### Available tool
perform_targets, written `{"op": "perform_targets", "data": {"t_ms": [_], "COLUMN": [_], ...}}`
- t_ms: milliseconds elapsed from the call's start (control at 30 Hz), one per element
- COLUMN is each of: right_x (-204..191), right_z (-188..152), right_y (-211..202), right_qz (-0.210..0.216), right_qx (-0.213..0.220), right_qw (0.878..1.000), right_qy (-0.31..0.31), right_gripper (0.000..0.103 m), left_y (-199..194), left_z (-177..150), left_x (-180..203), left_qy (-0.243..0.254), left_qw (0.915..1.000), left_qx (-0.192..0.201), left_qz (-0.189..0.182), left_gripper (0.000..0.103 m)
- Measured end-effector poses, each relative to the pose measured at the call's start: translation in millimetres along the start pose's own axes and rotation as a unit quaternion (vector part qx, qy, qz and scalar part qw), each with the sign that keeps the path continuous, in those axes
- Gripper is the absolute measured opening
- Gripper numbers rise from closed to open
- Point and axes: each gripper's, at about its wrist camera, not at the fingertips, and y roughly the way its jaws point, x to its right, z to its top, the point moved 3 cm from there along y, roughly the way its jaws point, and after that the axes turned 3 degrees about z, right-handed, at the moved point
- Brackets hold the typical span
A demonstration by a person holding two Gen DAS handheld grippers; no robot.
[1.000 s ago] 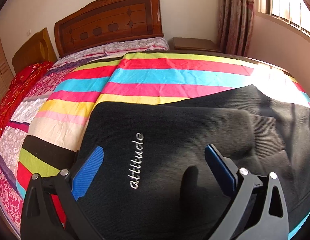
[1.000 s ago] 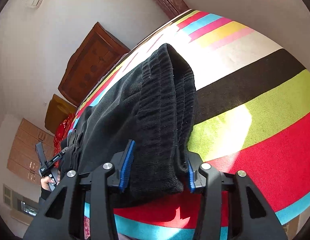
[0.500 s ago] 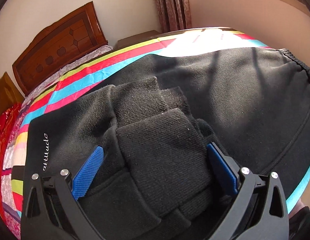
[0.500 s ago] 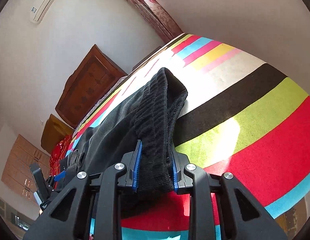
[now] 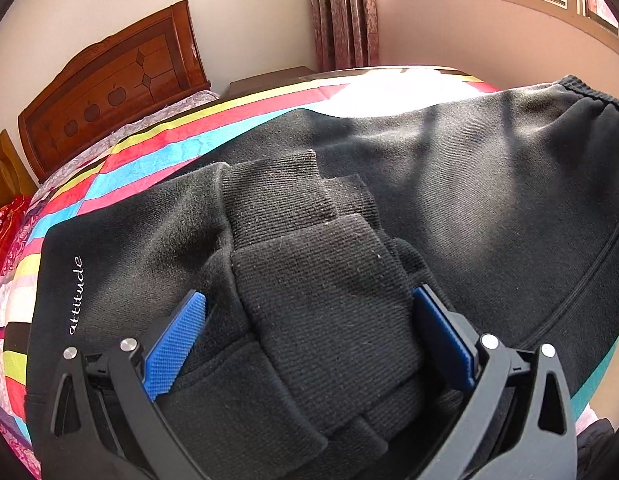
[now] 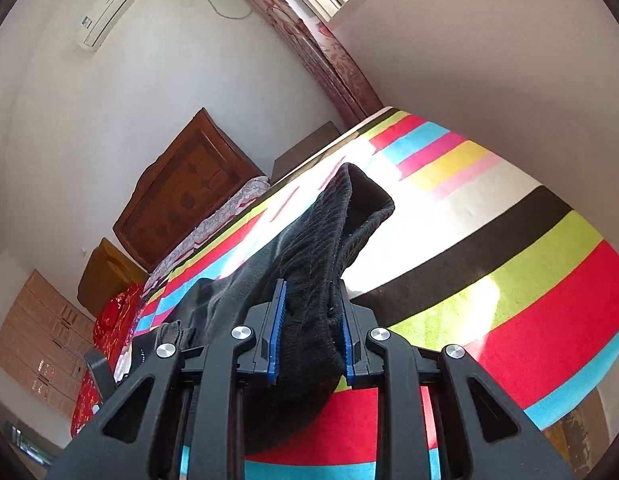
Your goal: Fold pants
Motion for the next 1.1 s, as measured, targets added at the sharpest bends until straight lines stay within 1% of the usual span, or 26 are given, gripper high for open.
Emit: {"op": "perform_targets", "data": {"t_ms": [100, 133, 167, 233, 267, 333, 367, 400, 433, 467, 533, 567, 633, 700, 733, 800, 833, 900, 933, 967, 1033, 1067, 1100], "right_x": [-32.7, -43.3, -54.4, -79.3, -91.5, -120.8, -137.0, -152.8, -166.6, -181.8, -210.5, -225.0, -255.1, -284.9, -298.0, -320.3, -325.3, -321.6, -317.2, -314.5, -315.9, -317.1, -317.0], "right_z": [6.6, 8.5, 10.2, 12.6, 13.1, 12.8, 11.1, 8.3, 4.8, -0.6, -16.1, -25.4, -50.3, -81.4, -98.9, -140.1, -159.0, -189.3, -200.5, -208.0, -212.8, -212.1, -212.0], "right_y": [-3.2, -3.0, -1.9, 3.4, 6.5, 15.3, 21.2, 27.2, 35.7, 45.2, 66.1, 77.2, 97.7, 116.8, 125.6, 141.6, 149.8, 162.8, 166.1, 164.7, 153.8, 148.2, 142.3], "right_qz": [-0.007, -0.008, -0.010, -0.014, -0.013, -0.007, -0.005, -0.001, 0.005, 0.012, 0.026, 0.031, 0.045, 0.059, 0.062, 0.055, 0.053, 0.044, 0.039, 0.035, 0.024, 0.020, 0.013], "right_qx": [0.020, 0.025, 0.029, 0.034, 0.036, 0.038, 0.039, 0.038, 0.036, 0.032, 0.018, 0.011, -0.002, -0.021, -0.029, -0.047, -0.061, -0.088, -0.088, -0.080, -0.049, -0.033, -0.016], "right_qw": [0.999, 0.998, 0.998, 0.995, 0.993, 0.989, 0.985, 0.982, 0.978, 0.975, 0.967, 0.963, 0.952, 0.941, 0.932, 0.906, 0.896, 0.883, 0.878, 0.874, 0.865, 0.861, 0.857], "right_qy": [-0.040, -0.051, -0.063, -0.096, -0.111, -0.146, -0.167, -0.186, -0.204, -0.220, -0.252, -0.269, -0.301, -0.333, -0.356, -0.417, -0.436, -0.458, -0.468, -0.478, -0.500, -0.507, -0.516], "right_gripper": [0.023, 0.023, 0.023, 0.023, 0.023, 0.022, 0.022, 0.022, 0.022, 0.021, 0.021, 0.021, 0.021, 0.021, 0.020, 0.019, 0.019, 0.018, 0.018, 0.018, 0.018, 0.018, 0.018], "left_y": [-2.3, -5.4, -11.2, -30.4, -39.2, -53.0, -58.7, -63.8, -67.9, -70.6, -76.7, -79.5, -81.4, -81.3, -79.2, -71.2, -67.1, -59.1, -55.3, -51.6, -44.4, -41.6, -36.9], "left_z": [0.1, 0.1, -0.1, 2.0, 3.2, 4.5, 4.5, 5.0, 5.4, 5.3, 5.4, 5.3, 0.6, -8.3, -13.1, -22.3, -26.4, -30.0, -29.9, -28.2, -17.1, -8.6, 0.0], "left_x": [-0.9, -2.6, -5.9, -21.4, -34.1, -65.3, -80.9, -94.6, -108.0, -120.5, -142.6, -152.9, -175.9, -198.8, -209.0, -218.8, -218.8, -211.2, -205.4, -198.9, -187.1, -179.7, -169.9], "left_qy": [-0.002, -0.009, -0.019, -0.059, -0.088, -0.146, -0.170, -0.193, -0.215, -0.233, -0.255, -0.264, -0.289, -0.315, -0.325, -0.335, -0.332, -0.317, -0.311, -0.311, -0.314, -0.306, -0.292], "left_qw": [1.0000, 0.9999, 0.9995, 0.9951, 0.9908, 0.9807, 0.9747, 0.9670, 0.9577, 0.9497, 0.9403, 0.9374, 0.9330, 0.9271, 0.9239, 0.9192, 0.9195, 0.9228, 0.9204, 0.9130, 0.8905, 0.8834, 0.8818], "left_qx": [0.001, -0.001, 0.001, 0.025, 0.035, 0.047, 0.052, 0.057, 0.059, 0.061, 0.069, 0.074, 0.078, 0.079, 0.073, 0.049, 0.034, 0.007, -0.001, -0.007, -0.012, -0.017, -0.029], "left_qz": [-0.002, -0.008, -0.026, -0.075, -0.096, -0.122, -0.135, -0.156, -0.182, -0.201, -0.214, -0.214, -0.199, -0.187, -0.188, -0.201, -0.207, -0.219, -0.237, -0.263, -0.329, -0.354, -0.369], "left_gripper": [0.102, 0.101, 0.101, 0.101, 0.101, 0.101, 0.101, 0.101, 0.101, 0.101, 0.101, 0.101, 0.101, 0.101, 0.101, 0.101, 0.101, 0.101, 0.101, 0.101, 0.101, 0.101, 0.101]}}
